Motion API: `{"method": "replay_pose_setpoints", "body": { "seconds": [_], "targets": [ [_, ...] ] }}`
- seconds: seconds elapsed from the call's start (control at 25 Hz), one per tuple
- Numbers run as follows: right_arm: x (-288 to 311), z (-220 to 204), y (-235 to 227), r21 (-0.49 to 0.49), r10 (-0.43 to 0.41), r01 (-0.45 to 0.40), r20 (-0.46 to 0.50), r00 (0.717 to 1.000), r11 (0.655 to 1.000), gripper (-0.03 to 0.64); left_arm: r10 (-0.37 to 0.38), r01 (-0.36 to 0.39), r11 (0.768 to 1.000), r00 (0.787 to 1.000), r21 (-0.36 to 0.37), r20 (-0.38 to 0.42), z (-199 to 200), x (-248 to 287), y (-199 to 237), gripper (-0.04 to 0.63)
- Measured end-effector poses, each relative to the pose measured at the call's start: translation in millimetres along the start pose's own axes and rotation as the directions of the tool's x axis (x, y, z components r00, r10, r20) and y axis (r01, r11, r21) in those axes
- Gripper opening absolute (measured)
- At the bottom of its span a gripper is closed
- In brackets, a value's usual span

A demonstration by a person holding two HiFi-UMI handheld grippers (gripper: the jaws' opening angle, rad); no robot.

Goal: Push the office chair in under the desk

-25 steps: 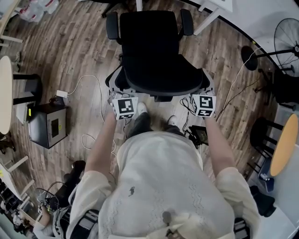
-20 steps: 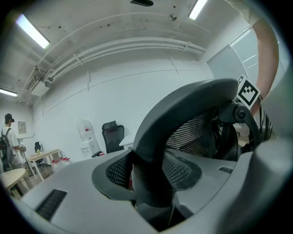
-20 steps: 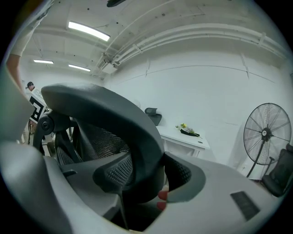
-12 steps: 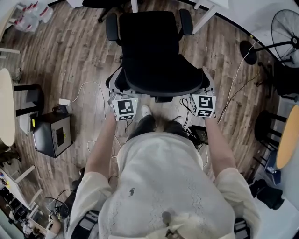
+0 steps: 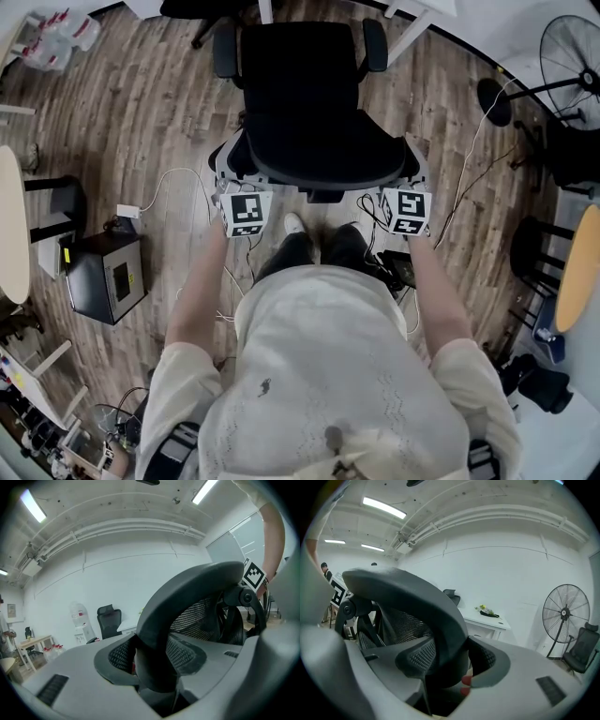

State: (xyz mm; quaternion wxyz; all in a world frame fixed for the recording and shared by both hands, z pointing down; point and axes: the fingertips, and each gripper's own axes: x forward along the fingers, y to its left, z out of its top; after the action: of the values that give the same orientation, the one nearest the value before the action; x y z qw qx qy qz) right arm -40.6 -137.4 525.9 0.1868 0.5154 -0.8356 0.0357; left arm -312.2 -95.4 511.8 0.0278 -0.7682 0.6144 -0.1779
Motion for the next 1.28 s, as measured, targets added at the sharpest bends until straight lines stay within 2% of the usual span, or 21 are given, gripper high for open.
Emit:
{"method": "replay_pose_setpoints", "body": {
  "seconds": [0.56, 1.28],
  "targets": [
    [33, 7, -21, 0.054, -0.004, 0.005, -0.014, 1.000, 0.999, 0.219, -0.038, 0.038, 0.999, 0.999, 0.039, 0.002, 13, 51, 12, 0.216],
    [33, 1, -39, 0.072, 0.004, -0.002, -0.020, 1.000, 0.997, 0.218, -0.035, 0.035, 0.998, 0.999, 0.052, 0.002, 19, 62, -2, 0.216]
  ]
}}
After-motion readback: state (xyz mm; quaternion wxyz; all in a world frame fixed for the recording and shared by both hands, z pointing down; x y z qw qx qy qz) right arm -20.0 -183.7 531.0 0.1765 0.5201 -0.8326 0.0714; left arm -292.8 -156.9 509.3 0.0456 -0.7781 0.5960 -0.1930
